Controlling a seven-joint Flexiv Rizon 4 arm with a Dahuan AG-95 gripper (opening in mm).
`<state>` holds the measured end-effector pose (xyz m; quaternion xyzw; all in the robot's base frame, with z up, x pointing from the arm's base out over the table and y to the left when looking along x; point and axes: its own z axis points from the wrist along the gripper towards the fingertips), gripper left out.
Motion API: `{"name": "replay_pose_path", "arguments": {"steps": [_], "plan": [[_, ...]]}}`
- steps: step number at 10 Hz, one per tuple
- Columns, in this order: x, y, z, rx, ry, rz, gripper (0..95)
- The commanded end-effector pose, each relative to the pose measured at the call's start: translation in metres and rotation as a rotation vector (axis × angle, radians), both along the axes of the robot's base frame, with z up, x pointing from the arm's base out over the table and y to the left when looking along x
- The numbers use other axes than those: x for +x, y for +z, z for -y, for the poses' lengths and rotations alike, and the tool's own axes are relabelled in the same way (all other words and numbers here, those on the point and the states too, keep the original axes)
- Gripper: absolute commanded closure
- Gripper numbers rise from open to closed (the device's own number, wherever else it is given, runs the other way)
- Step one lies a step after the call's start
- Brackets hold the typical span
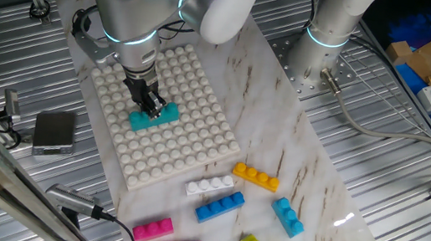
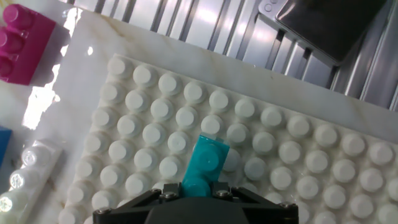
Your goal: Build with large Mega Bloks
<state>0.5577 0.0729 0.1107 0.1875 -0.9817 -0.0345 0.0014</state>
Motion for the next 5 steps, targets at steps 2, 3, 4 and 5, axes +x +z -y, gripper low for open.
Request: {"name": "replay_pose_path", "arguments": {"steps": [2, 3, 4, 5], "plan": [[-0.0035, -0.0054, -0.0009, 0.001, 0.016, 0.004, 95.0], [-0.0038, -0.0065, -0.0015, 0.001, 0.015, 0.004, 95.0], [-0.0038, -0.0074, -0.0025, 0.0, 0.013, 0.004, 95.0], [-0.0037, -0.0086, -0.0032, 0.0, 0.005, 0.004, 95.0]]}}
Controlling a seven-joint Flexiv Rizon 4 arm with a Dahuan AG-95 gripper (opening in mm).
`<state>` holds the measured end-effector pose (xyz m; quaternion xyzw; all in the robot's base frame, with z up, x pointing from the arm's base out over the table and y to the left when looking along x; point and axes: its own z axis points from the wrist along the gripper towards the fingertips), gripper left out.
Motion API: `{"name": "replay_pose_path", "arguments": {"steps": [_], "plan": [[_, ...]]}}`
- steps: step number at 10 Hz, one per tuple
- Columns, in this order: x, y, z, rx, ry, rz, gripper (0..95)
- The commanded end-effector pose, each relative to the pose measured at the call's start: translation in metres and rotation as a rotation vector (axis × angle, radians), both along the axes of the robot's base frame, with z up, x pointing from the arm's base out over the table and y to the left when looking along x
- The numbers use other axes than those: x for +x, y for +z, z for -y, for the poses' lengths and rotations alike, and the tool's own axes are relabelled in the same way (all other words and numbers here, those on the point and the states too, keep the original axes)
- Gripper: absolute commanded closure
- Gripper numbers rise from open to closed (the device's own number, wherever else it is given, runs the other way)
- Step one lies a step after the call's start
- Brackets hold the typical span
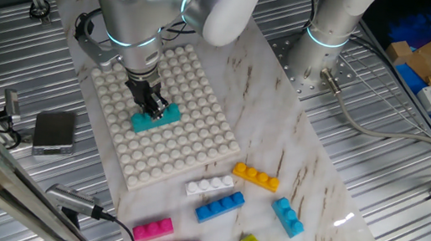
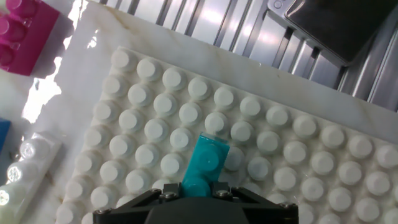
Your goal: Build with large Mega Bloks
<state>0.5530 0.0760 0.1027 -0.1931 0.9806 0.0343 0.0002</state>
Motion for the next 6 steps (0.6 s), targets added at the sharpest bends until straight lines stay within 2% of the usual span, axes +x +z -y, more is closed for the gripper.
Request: {"name": "replay_pose_path", "arguments": {"steps": [1, 6], "plan": [[0.0016, -0.0029, -0.001, -0.001, -0.01, 0.0, 95.0], [0.0026, -0.0104, 0.0003, 0.0, 0.0, 0.002, 95.0]]}}
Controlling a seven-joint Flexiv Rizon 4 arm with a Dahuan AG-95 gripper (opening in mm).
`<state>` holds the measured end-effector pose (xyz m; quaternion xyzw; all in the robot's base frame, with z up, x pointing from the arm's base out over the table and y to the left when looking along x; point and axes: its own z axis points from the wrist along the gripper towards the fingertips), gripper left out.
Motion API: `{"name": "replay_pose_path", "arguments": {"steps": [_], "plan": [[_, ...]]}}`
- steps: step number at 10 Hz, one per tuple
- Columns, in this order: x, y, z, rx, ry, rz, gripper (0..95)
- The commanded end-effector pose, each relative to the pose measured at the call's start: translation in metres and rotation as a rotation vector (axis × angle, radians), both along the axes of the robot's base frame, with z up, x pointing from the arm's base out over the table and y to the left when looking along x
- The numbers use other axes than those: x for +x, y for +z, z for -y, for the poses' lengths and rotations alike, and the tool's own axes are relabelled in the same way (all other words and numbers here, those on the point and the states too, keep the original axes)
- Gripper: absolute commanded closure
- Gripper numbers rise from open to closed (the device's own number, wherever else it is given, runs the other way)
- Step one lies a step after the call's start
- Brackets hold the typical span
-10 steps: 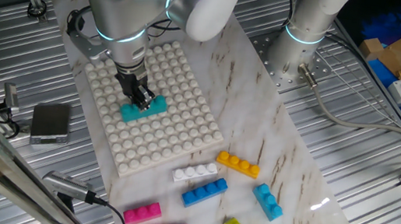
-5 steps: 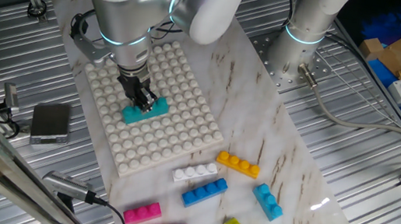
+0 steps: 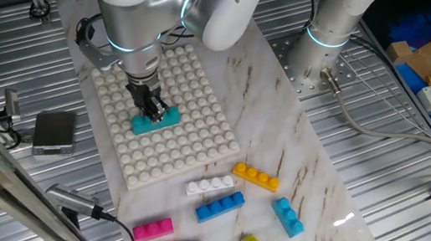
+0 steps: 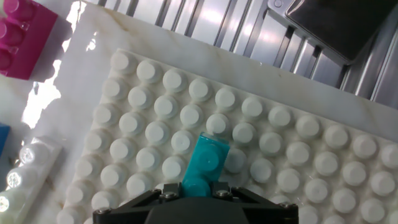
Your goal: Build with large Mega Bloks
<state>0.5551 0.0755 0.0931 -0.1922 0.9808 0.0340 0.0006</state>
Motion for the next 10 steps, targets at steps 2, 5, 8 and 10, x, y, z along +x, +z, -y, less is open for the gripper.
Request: {"name": "replay_pose_path", "arguments": {"steps": [2, 5, 8, 10], "plan": [[-0.001, -0.003, 0.0, 0.0, 0.005, 0.003, 95.0], [-0.004, -0.008, -0.001, -0.001, 0.006, 0.006, 95.0], [-0.005, -0.013, 0.0, -0.003, 0.012, 0.008, 95.0], [-0.005, -0.015, 0.0, -0.003, 0.014, 0.01, 95.0]]}}
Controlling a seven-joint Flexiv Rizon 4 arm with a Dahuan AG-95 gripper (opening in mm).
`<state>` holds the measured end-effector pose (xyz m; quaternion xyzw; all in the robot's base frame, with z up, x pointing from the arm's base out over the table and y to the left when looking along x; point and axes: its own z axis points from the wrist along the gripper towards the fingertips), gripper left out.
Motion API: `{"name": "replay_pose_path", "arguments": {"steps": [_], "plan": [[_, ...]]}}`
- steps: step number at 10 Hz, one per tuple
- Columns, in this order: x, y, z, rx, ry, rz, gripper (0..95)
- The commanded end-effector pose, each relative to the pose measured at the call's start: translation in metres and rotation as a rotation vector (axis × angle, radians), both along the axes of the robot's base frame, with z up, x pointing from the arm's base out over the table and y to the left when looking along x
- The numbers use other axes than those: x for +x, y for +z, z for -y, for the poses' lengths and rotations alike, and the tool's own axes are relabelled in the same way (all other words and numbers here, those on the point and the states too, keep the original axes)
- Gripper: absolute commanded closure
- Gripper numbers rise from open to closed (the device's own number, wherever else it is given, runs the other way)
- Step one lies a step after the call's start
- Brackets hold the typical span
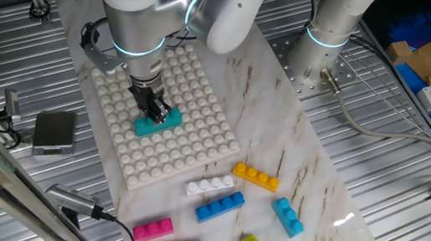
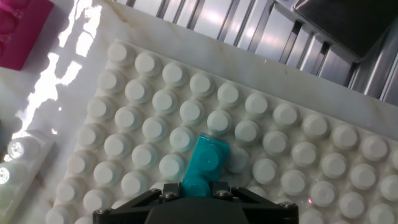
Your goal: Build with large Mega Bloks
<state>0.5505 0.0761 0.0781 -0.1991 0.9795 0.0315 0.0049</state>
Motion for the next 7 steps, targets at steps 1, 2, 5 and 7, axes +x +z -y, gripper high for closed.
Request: {"name": "replay_pose_path", "arguments": {"steps": [1, 2, 5, 7], "plan": [[-0.0005, -0.0003, 0.0005, 0.0, 0.0, 0.0, 95.0], [-0.0005, -0.0003, 0.0005, 0.0, 0.0, 0.0, 95.0], [0.0001, -0.0054, 0.0012, 0.002, 0.002, 0.005, 95.0], [0.0004, -0.006, 0.0003, 0.0, 0.003, 0.004, 95.0]]}}
